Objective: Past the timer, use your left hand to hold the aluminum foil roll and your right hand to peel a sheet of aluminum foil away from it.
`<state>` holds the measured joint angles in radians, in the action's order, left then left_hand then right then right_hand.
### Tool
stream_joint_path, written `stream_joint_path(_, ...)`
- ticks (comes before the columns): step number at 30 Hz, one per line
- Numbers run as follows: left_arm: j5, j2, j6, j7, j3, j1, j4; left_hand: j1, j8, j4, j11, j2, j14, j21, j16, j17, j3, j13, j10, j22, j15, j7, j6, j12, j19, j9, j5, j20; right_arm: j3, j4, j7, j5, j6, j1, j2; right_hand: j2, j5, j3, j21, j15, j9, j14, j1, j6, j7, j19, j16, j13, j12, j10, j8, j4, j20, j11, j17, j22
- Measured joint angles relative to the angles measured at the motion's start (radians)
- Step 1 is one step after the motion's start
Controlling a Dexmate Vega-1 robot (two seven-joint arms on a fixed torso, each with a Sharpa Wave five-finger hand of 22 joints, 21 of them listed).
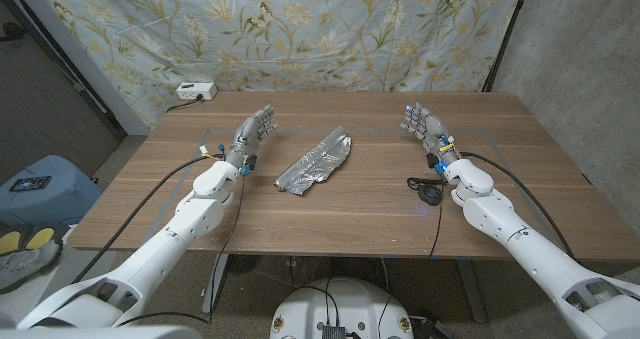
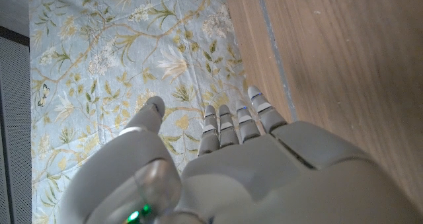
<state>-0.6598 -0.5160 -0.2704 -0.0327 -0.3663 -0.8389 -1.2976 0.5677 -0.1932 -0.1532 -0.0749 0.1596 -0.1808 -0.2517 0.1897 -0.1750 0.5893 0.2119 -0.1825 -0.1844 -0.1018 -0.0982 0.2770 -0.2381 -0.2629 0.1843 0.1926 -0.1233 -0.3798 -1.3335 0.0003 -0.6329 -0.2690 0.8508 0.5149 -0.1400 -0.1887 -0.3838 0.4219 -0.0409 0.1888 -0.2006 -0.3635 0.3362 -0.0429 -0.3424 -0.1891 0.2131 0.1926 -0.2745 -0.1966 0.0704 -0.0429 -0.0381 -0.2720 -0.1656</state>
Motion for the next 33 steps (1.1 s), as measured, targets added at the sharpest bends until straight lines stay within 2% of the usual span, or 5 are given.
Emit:
stream_joint_path(21,0.033,-0.017,0.068,0.055,-0.014,0.024,-0.057,0.016,-0.008,-0.007,-0.009,-0.003,-0.014,0.0,0.0,0.003,0.001,0.0,-0.02,-0.004,-0.007,-0.011,0.018,-0.007,-0.007,0.0,0.008,-0.007,-0.017,0.044,0.001,0.029,-0.008,-0.044,-0.018,0.0,0.0,-0.005,-0.001,0.0,0.0,0.0,0.0,0.0,0.0,0.0,0.0,0.0,0.0,0.0,0.0,-0.006,0.0,0.0,0.003,0.0)
stream_joint_path(25,0.041,-0.017,0.088,0.068,-0.014,0.024,-0.057,0.025,-0.008,-0.011,0.001,-0.012,-0.023,0.0,0.0,0.003,-0.003,0.0,-0.031,-0.004,-0.006,0.0,0.032,-0.007,-0.007,0.0,0.008,-0.007,-0.017,0.049,0.001,0.029,-0.008,-0.048,-0.018,0.0,0.0,-0.005,-0.004,0.0,0.0,0.0,0.0,0.0,0.0,0.0,0.0,-0.004,0.0,0.0,0.0,-0.006,0.0,0.0,0.008,0.0)
stream_joint_path(31,0.048,-0.017,0.115,0.085,-0.014,0.024,-0.057,0.034,-0.008,-0.015,-0.005,-0.021,-0.03,0.0,0.0,0.003,-0.007,0.001,-0.038,-0.004,-0.011,0.005,0.038,-0.007,-0.007,0.0,0.015,-0.007,-0.018,0.053,0.001,0.029,-0.008,-0.052,-0.017,0.0,0.0,-0.005,-0.004,0.0,0.0,0.0,0.0,0.0,0.0,0.0,0.0,-0.004,0.0,0.0,0.0,-0.006,0.0,0.0,0.008,0.0)
stream_joint_path(32,0.05,-0.048,0.121,0.09,-0.017,0.008,-0.13,0.035,-0.008,-0.015,-0.009,-0.022,-0.036,0.0,0.0,0.002,-0.007,0.003,-0.041,-0.004,-0.011,0.005,0.038,-0.007,-0.009,0.0,0.015,-0.009,-0.018,0.053,0.012,0.038,-0.021,-0.053,-0.016,0.0,0.0,-0.005,-0.004,0.0,0.0,0.0,0.0,0.0,0.0,0.0,0.0,-0.004,0.0,0.0,0.0,-0.006,0.0,0.0,0.008,0.0)
stream_joint_path(33,0.053,-0.053,0.126,0.094,-0.017,0.004,-0.141,0.036,-0.008,-0.018,-0.009,-0.023,-0.036,0.0,0.0,0.001,-0.004,0.005,-0.041,-0.004,-0.011,0.002,0.041,-0.007,-0.011,0.0,0.015,-0.011,-0.018,0.053,0.012,0.038,-0.022,-0.053,-0.015,0.0,0.0,-0.005,-0.004,0.0,0.0,0.0,0.0,0.0,0.0,0.0,0.0,-0.004,0.0,0.0,0.0,-0.006,0.0,0.0,0.007,0.0)
